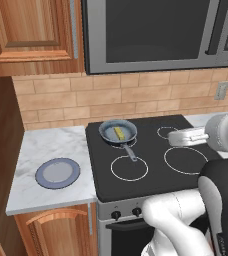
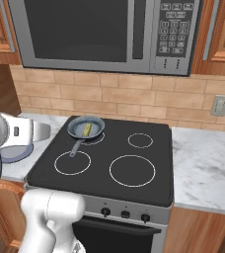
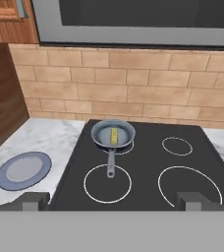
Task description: Pick up the butter stick and place it in the pan. Then turn on the burner for the pan.
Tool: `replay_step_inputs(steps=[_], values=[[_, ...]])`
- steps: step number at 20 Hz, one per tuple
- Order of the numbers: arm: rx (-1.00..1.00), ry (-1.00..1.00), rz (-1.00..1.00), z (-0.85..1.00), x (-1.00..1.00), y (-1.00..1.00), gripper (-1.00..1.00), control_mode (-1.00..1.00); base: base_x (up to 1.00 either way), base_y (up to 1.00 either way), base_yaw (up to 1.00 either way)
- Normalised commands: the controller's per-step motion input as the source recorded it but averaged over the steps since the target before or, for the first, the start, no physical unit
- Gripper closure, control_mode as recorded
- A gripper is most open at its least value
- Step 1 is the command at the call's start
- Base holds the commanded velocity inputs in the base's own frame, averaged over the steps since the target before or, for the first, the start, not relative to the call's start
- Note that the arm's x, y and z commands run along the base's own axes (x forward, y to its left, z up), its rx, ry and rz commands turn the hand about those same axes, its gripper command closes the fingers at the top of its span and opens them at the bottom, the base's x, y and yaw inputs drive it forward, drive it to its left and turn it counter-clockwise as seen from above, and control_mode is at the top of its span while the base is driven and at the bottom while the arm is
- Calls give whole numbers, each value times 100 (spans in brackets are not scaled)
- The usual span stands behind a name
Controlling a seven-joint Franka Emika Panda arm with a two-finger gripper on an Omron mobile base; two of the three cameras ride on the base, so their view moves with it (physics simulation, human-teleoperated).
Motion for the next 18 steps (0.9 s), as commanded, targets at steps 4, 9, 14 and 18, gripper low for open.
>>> replay_step_inputs(steps=[4,9,14,18], values=[[1,-4,0,-7,0,-10,-100,-100,0,0,0],[0,0,0,0,0,0,-100,-100,0,0,0],[0,0,0,0,0,0,-100,-100,0,0,0],[0,0,0,0,0,0,-100,100,-30,-2,-1]])
